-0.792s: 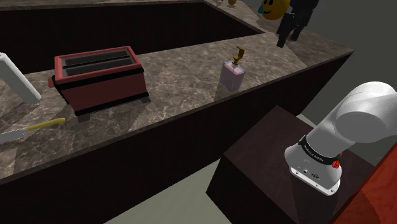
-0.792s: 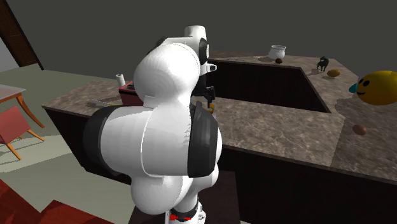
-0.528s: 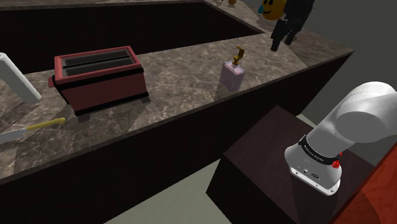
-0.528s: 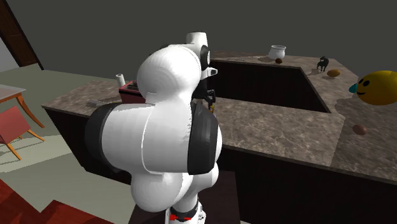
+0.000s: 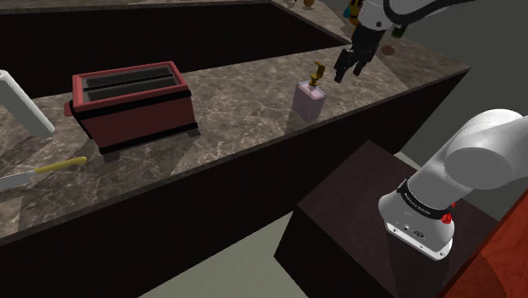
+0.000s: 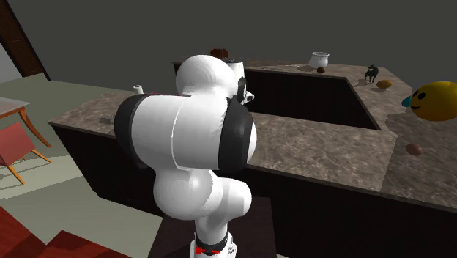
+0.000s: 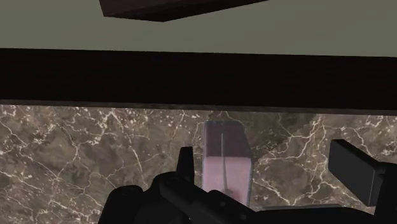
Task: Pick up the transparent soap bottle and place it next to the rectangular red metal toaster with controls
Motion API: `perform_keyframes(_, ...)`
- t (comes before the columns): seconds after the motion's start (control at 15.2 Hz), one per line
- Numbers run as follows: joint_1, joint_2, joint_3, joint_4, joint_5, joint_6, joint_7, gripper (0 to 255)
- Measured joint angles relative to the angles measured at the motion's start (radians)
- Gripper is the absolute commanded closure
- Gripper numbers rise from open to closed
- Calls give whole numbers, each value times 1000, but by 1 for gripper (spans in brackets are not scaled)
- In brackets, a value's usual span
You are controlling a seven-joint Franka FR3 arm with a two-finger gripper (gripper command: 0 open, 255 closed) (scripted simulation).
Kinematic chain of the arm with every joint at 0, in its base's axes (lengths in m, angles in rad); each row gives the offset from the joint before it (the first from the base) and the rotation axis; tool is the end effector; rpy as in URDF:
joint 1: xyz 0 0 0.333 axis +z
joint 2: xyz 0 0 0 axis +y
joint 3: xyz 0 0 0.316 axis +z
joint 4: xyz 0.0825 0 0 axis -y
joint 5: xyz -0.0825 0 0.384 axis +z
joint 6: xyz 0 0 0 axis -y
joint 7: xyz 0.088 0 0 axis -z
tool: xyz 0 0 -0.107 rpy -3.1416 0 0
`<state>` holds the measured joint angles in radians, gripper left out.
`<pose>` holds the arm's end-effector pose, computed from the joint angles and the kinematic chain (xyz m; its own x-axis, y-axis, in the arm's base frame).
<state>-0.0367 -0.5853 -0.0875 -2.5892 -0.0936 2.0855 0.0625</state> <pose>0.3707 -0.0515 0.4554 0.9882 -0.1292 0.0821 -0.1322 -0.9907 0.0315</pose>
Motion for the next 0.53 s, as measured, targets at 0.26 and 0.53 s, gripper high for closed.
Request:
perform_keyframes(0.26, -5, 120, -19, -30, 3, 214, 10, 0)
perform_keyframes(0.53, -4, 265, -37, -29, 18, 424, 15, 0)
